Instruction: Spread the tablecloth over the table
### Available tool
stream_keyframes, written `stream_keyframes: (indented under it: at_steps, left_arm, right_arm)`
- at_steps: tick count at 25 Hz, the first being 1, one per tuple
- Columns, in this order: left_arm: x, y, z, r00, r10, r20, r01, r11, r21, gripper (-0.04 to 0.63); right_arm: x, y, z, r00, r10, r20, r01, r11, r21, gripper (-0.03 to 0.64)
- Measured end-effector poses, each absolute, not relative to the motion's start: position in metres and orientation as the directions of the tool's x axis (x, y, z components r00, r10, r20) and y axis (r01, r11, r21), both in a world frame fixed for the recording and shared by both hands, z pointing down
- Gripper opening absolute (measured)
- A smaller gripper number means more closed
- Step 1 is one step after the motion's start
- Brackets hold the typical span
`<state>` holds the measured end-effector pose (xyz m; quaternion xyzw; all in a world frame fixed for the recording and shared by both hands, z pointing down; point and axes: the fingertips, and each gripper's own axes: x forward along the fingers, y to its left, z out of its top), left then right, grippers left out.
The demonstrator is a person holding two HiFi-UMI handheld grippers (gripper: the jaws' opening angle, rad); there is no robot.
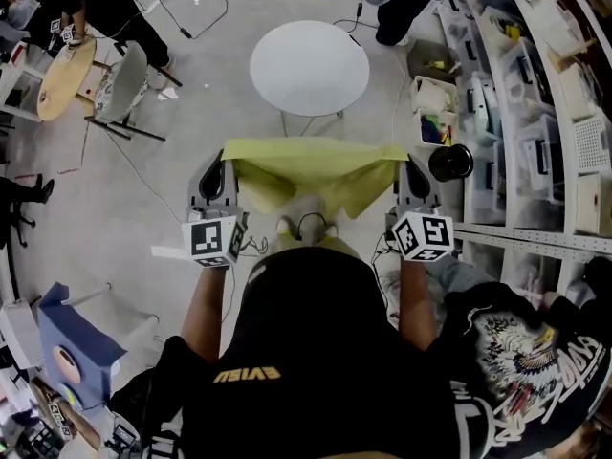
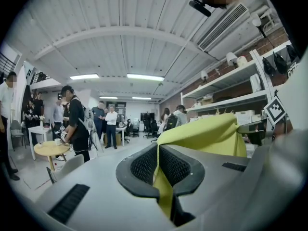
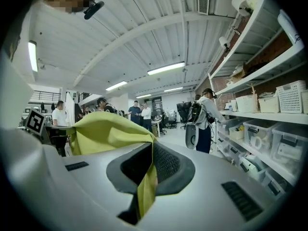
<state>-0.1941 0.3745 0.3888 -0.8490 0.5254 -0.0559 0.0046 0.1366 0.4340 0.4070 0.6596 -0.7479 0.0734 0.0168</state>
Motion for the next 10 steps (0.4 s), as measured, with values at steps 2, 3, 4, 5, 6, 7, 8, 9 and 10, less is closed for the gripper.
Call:
stream_keyframes:
  at_steps: [2, 3, 4, 5, 6, 7, 8, 9, 10]
  left_arm:
    - [-0.196, 0.376, 0.388, 0.446, -0.891, 0.088, -0.889, -0.452, -0.069, 0.02]
    - [-0.196, 0.377, 0.387, 0.448, -0.89, 0.086, -0.888, -0.454, -0.073, 0.02]
    - [-0.194, 0.378, 0.386, 0.45, -0.889, 0.084, -0.887, -0.456, -0.077, 0.02]
    - [-0.192, 0.378, 0.385, 0.451, -0.888, 0.085, -0.885, -0.458, -0.082, 0.02]
    - [-0.189, 0.38, 0.383, 0.453, -0.887, 0.088, -0.883, -0.46, -0.087, 0.021]
    - [-0.185, 0.381, 0.382, 0.456, -0.885, 0.091, -0.881, -0.463, -0.093, 0.02]
    - [-0.181, 0.383, 0.381, 0.458, -0.884, 0.093, -0.879, -0.466, -0.1, 0.02]
    - [-0.176, 0.384, 0.38, 0.46, -0.883, 0.094, -0.877, -0.468, -0.107, 0.02]
    - [-0.172, 0.385, 0.378, 0.462, -0.882, 0.094, -0.875, -0.47, -0.115, 0.02]
  right_arm:
    - [0.135, 0.436, 0.404, -0.125, -0.985, 0.12, -0.99, 0.117, -0.074, 0.008]
    - [0.136, 0.437, 0.402, -0.125, -0.985, 0.119, -0.991, 0.118, -0.067, 0.008]
    - [0.138, 0.437, 0.4, -0.124, -0.985, 0.117, -0.991, 0.118, -0.062, 0.008]
    - [0.141, 0.438, 0.399, -0.123, -0.986, 0.115, -0.991, 0.117, -0.06, 0.008]
    - [0.144, 0.44, 0.398, -0.121, -0.986, 0.113, -0.992, 0.115, -0.058, 0.008]
    - [0.149, 0.442, 0.398, -0.119, -0.987, 0.11, -0.992, 0.113, -0.056, 0.008]
    - [0.154, 0.445, 0.397, -0.116, -0.987, 0.108, -0.992, 0.111, -0.053, 0.008]
    - [0.16, 0.447, 0.396, -0.113, -0.988, 0.105, -0.993, 0.108, -0.049, 0.008]
    - [0.166, 0.449, 0.394, -0.11, -0.989, 0.101, -0.993, 0.106, -0.044, 0.008]
